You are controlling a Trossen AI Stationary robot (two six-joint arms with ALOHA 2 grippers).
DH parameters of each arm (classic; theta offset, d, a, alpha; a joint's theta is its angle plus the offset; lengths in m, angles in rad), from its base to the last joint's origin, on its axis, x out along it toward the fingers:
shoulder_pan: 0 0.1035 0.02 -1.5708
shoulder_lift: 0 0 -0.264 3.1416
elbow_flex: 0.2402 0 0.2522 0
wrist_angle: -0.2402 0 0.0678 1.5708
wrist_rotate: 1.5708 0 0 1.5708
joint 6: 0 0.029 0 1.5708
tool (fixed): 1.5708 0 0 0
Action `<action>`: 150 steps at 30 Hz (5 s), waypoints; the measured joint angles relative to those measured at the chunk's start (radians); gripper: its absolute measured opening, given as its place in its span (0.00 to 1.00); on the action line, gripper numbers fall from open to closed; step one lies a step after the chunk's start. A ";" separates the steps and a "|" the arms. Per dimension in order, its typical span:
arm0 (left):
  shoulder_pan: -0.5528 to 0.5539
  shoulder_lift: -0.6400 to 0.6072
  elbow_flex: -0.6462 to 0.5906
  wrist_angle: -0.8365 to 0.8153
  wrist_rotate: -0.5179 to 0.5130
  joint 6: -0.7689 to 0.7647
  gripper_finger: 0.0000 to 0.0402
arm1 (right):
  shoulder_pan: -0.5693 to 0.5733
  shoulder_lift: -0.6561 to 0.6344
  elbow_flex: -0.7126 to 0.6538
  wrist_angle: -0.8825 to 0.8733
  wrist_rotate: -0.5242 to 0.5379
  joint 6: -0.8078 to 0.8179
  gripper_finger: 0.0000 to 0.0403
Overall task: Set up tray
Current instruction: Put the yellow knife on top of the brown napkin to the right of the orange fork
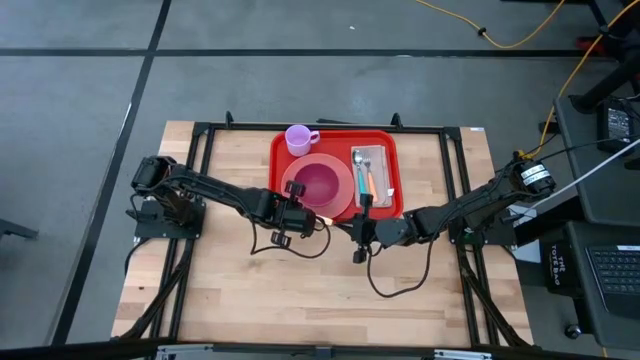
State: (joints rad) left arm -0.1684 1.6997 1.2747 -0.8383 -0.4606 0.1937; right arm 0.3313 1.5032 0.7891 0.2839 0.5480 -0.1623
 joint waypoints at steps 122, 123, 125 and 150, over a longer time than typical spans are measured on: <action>0.049 0.000 0.082 -0.053 -0.116 0.044 0.06 | -0.178 0.285 0.208 0.038 0.061 -0.129 0.45; 0.049 0.000 0.082 -0.053 -0.116 0.045 0.06 | -0.178 0.285 0.208 0.037 0.068 -0.129 0.44; 0.049 0.000 0.082 -0.053 -0.116 0.047 0.06 | -0.178 0.285 0.208 0.034 0.070 -0.128 0.43; 0.049 0.000 0.082 -0.056 -0.095 0.056 0.06 | -0.178 0.285 0.208 -0.014 0.033 -0.108 0.29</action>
State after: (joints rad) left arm -0.1196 1.6997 1.3571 -0.8944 -0.5556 0.2497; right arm 0.1535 1.7878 0.9970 0.2695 0.5812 -0.2699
